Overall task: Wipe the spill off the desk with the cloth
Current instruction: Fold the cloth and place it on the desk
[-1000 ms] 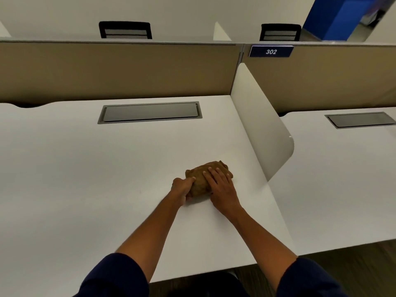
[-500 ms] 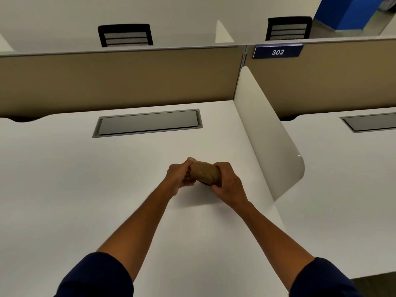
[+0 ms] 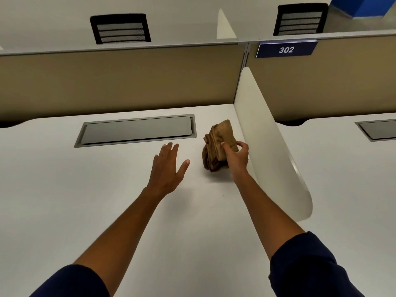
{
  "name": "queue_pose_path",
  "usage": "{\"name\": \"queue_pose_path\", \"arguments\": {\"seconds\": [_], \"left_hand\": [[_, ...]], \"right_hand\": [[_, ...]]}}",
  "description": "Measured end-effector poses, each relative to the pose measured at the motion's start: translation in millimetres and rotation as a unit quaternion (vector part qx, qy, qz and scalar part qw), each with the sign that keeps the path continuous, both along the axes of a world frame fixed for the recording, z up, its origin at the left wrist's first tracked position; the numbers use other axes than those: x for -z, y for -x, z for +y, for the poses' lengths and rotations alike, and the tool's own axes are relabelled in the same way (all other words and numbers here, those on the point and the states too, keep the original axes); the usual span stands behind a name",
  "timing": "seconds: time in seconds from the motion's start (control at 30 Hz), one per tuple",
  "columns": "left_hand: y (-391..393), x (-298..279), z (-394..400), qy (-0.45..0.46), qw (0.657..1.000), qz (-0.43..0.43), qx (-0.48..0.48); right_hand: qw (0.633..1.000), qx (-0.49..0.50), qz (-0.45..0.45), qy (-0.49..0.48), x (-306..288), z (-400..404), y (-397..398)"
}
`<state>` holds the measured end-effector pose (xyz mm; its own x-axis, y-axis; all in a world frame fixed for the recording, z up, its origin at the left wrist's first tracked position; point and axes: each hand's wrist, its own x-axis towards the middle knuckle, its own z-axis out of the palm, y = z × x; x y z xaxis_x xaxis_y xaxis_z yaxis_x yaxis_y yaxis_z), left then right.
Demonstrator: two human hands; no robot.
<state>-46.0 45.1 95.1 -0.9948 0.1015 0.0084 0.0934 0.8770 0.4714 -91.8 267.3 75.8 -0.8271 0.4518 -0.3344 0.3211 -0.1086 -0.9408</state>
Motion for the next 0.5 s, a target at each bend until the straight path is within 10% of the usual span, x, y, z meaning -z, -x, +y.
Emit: {"name": "queue_pose_path", "arguments": {"seconds": [0.5], "left_hand": [[75, 27, -7, 0.123, 0.992, 0.016, 0.021]], "right_hand": [[0.999, 0.036, -0.031, 0.007, 29, 8, 135]]}}
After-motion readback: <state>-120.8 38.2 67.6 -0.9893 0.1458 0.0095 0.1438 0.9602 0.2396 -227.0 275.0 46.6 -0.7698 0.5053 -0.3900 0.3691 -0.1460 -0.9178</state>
